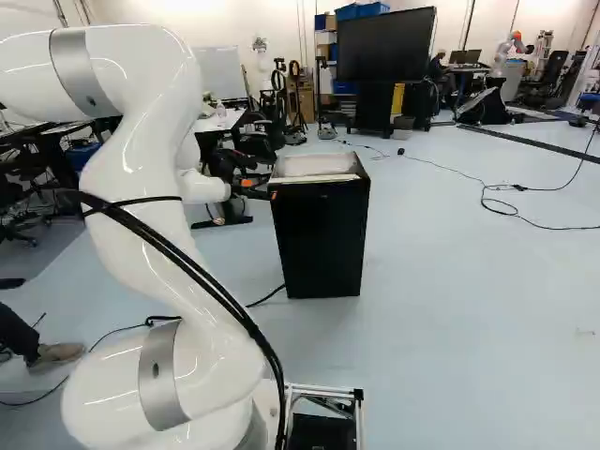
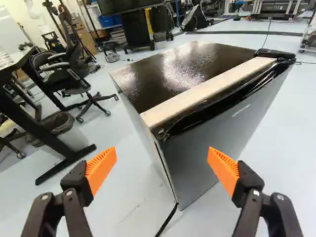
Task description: Open the fridge door
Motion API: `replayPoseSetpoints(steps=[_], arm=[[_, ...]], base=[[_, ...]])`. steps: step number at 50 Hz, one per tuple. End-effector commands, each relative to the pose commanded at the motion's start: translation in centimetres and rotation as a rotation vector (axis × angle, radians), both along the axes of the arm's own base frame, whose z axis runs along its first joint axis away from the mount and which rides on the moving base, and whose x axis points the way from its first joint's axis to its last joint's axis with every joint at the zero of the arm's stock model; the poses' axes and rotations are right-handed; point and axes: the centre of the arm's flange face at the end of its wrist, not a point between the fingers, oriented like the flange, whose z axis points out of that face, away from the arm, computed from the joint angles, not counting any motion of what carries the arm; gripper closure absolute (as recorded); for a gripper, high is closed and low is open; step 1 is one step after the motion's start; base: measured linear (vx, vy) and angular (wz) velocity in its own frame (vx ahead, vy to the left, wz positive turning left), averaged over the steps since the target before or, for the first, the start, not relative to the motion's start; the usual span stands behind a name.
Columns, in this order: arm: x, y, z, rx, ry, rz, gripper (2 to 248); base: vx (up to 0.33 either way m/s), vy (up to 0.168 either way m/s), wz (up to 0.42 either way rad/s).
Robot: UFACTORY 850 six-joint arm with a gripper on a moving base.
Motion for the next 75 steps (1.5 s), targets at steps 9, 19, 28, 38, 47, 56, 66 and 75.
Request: replayPoseSetpoints(steps=[9,19,28,38,47,56,66,75], arm=[[0.5,-0.1,-0.1,0.005,-0.002,-0.013,3],[1.1,-0.3,-0.2,0.01,-0.005,-0.026,3],[1.6,-0.5,-0.2,0.015,-0.007,-0.039,3],[2.2,-0.7,-0.3,0.021,-0.01,-0.052,3],[2.6,-0.8,-0.4,0.026,-0.012,-0.065,3],[3.0,-1.1,-0.5,0.035,-0.007,-0.079,3],[3.2,-1.5,-0.6,0.047,0.001,-0.095,3],[3.4,-1.9,-0.8,0.058,0.009,-0.11,3]], base=[[0.0,0.0,0.0],[0.0,0.0,0.0],[0.0,0.0,0.0],[0.0,0.0,0.0],[0.0,0.0,0.0],[0.0,0.0,0.0],[0.0,0.0,0.0],[0.0,0.0,0.0]])
